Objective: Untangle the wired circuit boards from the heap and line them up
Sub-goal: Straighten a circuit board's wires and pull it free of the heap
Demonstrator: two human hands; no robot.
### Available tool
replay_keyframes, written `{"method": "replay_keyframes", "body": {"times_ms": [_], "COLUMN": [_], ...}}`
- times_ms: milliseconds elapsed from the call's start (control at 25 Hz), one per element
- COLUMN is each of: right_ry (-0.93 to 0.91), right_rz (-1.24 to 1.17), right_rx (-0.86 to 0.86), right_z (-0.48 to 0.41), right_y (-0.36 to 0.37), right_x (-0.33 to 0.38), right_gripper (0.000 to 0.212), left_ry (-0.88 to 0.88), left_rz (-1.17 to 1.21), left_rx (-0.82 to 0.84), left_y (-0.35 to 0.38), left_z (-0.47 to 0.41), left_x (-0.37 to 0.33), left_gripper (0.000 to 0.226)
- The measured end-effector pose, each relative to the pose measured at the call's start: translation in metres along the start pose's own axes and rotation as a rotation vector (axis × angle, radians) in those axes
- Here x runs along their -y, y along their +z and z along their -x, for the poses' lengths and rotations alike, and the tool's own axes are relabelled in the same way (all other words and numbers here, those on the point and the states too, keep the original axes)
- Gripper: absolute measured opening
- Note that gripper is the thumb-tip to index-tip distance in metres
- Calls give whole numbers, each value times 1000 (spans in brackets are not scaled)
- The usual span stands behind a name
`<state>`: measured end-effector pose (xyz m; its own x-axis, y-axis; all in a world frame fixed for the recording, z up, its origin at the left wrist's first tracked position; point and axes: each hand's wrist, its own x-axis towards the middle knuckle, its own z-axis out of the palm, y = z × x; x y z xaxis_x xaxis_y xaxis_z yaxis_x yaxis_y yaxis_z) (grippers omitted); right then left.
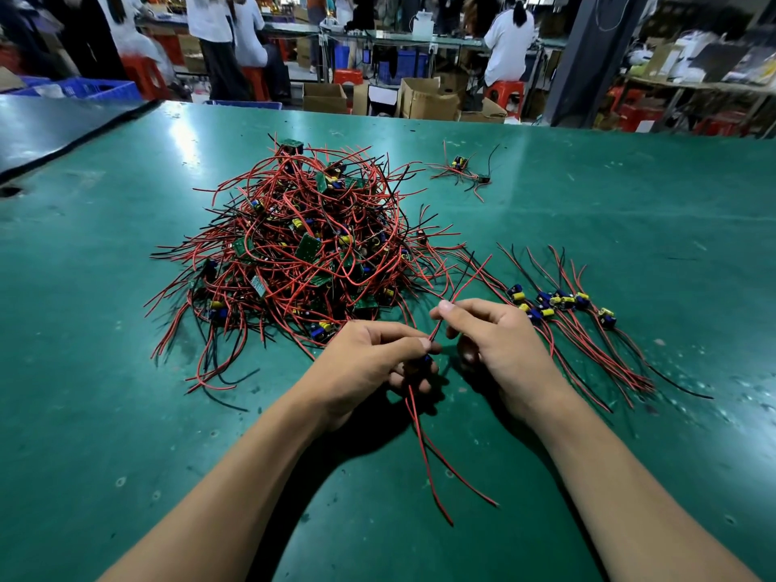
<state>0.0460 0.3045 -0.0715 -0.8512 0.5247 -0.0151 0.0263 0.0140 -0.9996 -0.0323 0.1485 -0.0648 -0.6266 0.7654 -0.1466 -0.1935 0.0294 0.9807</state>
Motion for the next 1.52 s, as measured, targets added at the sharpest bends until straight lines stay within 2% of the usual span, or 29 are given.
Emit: {"method": "replay_keyframes", "body": {"times_ms": [200,520,800,1040,1240,1400,1520], "right_ry": [142,202,251,372,327,278,245], "right_rz": [-168,-312,-598,-864,-718,-549,-436], "right_rx": [42,7,-82,-34,-38,-43,-45], "right_z": [-2,-6,-9,-10,-10,-11,-11], "right_y": [4,-3,-16,-18,-19,-18,-15], "right_x": [3,6,16,21,17,14,11], "right_gripper": [24,25,30,44,34,54,50], "left_ry": [56,-11,-44,-22,-48,-66,-69], "left_rz": [-202,-26,-52,-87,-50,47,195], "left_rx": [-24,-54,19,64,26,34,83], "left_y": [4,6,6,6,6,3,0], "left_z": [-2,1,4,5,4,4,5], "left_x": [1,-3,-8,-9,-9,-10,-12], "left_gripper": [10,16,21,22,20,23,20]}}
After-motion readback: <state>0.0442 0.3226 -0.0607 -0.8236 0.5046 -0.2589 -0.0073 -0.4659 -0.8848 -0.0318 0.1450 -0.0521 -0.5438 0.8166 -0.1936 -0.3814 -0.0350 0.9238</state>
